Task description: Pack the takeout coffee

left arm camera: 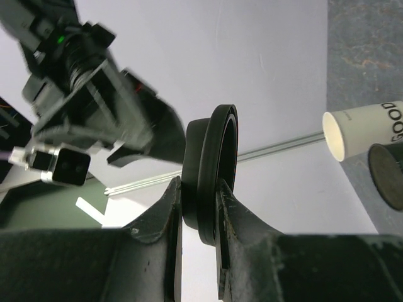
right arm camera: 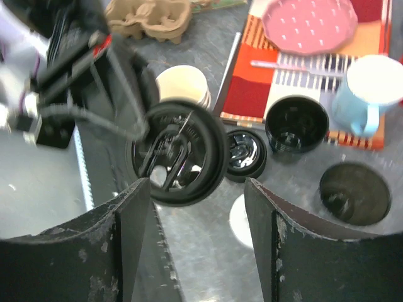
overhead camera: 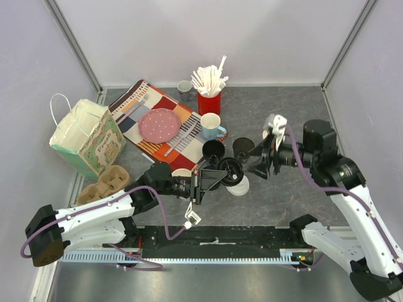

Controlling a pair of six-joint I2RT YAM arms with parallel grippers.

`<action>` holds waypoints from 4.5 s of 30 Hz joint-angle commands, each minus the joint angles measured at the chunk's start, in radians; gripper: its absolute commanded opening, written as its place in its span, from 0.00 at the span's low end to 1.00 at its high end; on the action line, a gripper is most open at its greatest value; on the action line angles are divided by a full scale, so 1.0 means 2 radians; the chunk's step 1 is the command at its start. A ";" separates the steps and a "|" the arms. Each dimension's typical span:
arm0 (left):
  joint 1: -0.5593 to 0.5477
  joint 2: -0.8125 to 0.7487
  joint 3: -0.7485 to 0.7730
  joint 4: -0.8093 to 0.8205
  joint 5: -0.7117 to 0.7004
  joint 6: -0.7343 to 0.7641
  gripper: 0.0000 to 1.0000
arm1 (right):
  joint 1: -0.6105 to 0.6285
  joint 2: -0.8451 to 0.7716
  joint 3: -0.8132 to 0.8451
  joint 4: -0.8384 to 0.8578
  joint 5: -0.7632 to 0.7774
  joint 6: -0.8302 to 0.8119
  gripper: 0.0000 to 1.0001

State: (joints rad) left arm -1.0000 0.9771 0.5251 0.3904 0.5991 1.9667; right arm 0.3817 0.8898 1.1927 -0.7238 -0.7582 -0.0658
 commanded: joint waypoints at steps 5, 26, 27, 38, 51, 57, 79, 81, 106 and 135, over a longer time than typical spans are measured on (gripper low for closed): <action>0.000 -0.042 0.025 -0.006 0.020 0.028 0.02 | 0.025 -0.065 -0.075 0.031 -0.134 -0.300 0.71; -0.001 -0.028 0.076 -0.076 0.023 -0.042 0.02 | 0.093 -0.015 0.010 -0.069 -0.144 -0.454 0.45; -0.001 -0.027 0.079 -0.076 0.025 -0.042 0.02 | 0.098 -0.010 0.012 -0.071 -0.127 -0.455 0.45; -0.004 -0.028 0.084 -0.090 0.029 -0.038 0.02 | 0.129 0.001 0.016 -0.069 -0.061 -0.453 0.37; -0.008 -0.017 0.091 -0.089 0.033 -0.019 0.02 | 0.140 0.008 0.011 -0.061 -0.046 -0.442 0.25; -0.008 -0.012 0.092 -0.089 0.025 -0.018 0.02 | 0.143 0.006 0.010 -0.067 -0.044 -0.442 0.05; -0.008 0.024 0.103 -0.122 -0.096 0.003 0.88 | 0.143 -0.003 -0.006 -0.046 0.195 -0.294 0.00; -0.008 0.035 0.112 -0.119 -0.116 -0.043 0.91 | 0.144 0.011 -0.008 -0.044 0.261 -0.240 0.00; 0.062 0.456 0.876 -0.806 -0.244 -0.777 0.95 | -0.087 0.149 -0.047 0.162 0.289 -0.009 0.00; 0.164 0.611 0.817 -0.409 -0.062 -1.092 0.60 | -0.099 0.232 -0.018 0.098 0.338 -0.012 0.00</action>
State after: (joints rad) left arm -0.6697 2.1426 2.0926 -0.4885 0.4511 -0.1341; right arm 0.1860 1.3293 1.1160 -0.5388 -0.0883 -0.0635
